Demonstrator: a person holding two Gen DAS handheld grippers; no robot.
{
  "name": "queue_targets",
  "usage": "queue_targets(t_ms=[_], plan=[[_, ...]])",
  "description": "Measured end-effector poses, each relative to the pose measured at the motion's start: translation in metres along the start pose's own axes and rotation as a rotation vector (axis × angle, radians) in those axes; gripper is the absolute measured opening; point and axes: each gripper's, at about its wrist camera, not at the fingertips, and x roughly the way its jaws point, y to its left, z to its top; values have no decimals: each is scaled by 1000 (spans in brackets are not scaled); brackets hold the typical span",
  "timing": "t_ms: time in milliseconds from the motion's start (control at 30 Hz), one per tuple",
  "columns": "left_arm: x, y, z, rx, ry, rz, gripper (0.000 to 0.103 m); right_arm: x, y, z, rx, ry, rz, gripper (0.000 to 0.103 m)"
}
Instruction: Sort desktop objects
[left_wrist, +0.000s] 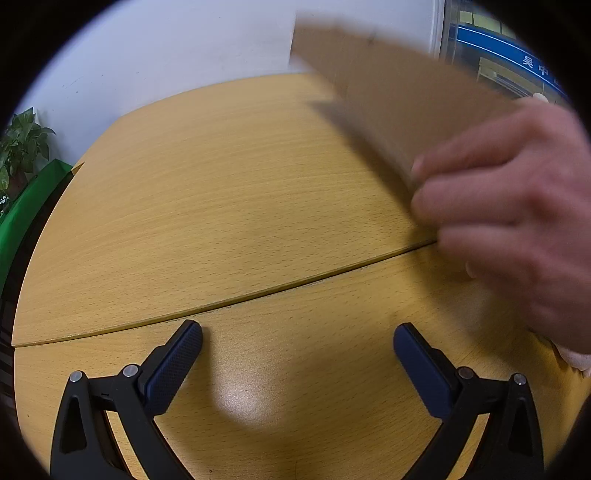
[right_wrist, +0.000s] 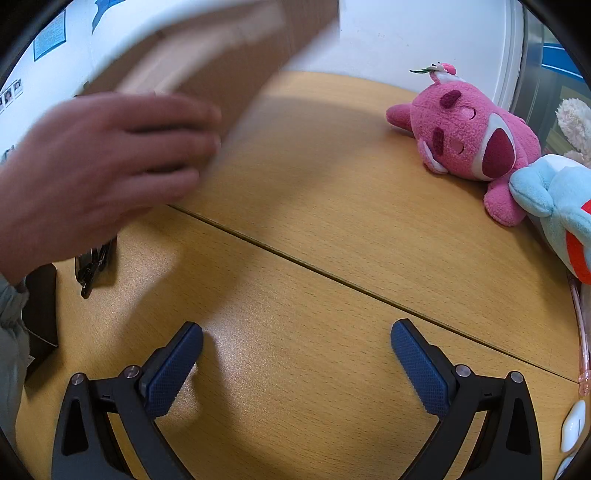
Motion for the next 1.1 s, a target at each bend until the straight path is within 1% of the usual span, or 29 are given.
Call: queue_targets(t_ms=[1100], plan=[[-5, -7, 1, 4, 1, -2, 103, 0, 1, 0, 5, 0, -3, 103]])
